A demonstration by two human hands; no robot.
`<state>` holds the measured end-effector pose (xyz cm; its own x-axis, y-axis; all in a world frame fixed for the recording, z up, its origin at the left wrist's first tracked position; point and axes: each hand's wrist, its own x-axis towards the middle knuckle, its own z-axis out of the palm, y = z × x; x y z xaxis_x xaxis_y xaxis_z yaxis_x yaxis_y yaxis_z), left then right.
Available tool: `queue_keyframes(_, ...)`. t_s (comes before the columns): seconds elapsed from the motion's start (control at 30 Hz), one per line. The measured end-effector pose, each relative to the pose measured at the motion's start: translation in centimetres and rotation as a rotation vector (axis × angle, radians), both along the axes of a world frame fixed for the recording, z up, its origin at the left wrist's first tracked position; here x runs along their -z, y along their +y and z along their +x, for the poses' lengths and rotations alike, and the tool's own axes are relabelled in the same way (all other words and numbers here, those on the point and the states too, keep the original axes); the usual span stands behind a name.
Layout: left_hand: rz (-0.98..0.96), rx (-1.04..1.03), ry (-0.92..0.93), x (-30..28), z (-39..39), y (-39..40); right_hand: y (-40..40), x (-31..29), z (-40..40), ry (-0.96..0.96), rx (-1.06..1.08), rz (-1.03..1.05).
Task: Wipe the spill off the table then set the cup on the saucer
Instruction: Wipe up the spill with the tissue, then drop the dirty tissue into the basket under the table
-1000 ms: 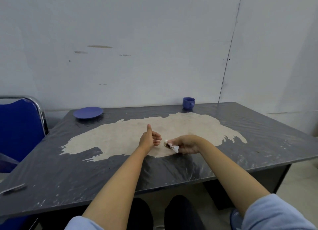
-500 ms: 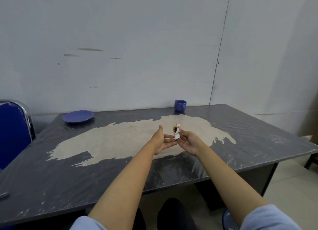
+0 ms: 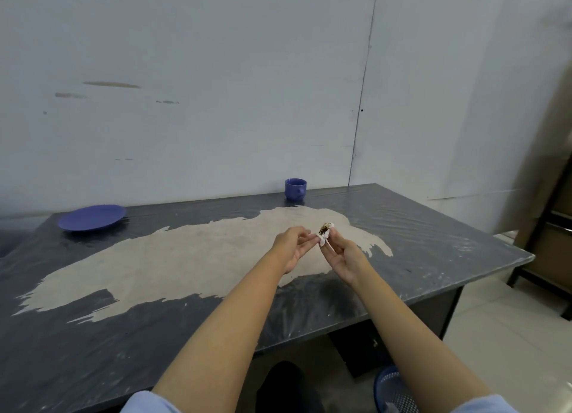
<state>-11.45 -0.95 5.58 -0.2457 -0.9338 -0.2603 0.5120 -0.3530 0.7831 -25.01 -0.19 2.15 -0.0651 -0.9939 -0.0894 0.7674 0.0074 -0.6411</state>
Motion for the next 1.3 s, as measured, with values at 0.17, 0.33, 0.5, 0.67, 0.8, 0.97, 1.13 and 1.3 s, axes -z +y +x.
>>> queue_keyframes(0.17, -0.114, -0.002, -0.060, 0.7, -4.6, -0.1, 0.8, -0.6, -3.6, -0.092, 0.097, 0.013)
queue_keyframes(0.33, -0.322, 0.087, -0.248, 2.1, -8.5, 0.2, 1.7, -0.6, -7.1, -0.099, 0.148, 0.004)
queue_keyframes(0.5, -0.512, 0.116, -0.322, 2.8, -12.6, 0.7, 3.6, 0.2, -11.0, -0.066, 0.190, -0.020)
queue_keyframes(0.67, -0.553, 0.143, -0.350, 3.9, -17.3, 2.4, 7.0, 1.6, -14.7, -0.033, 0.240, -0.056)
queue_keyframes(0.8, -0.599, 0.116, -0.431, 5.1, -20.8, 4.4, 10.4, 3.3, -17.5, 0.038, 0.280, -0.085)
queue_keyframes(0.97, -0.713, 0.149, -0.502, 7.0, -23.2, 7.0, 13.8, 5.5, -19.8, 0.134, 0.319, -0.061)
queue_keyframes(1.13, -0.793, 0.223, -0.544, 9.4, -24.4, 9.3, 16.2, 8.1, -21.7, 0.182, 0.278, 0.037)
queue_keyframes(1.3, -0.768, 0.238, -0.547, 11.9, -25.3, 10.5, 17.5, 10.5, -23.4, 0.143, 0.203, 0.102)
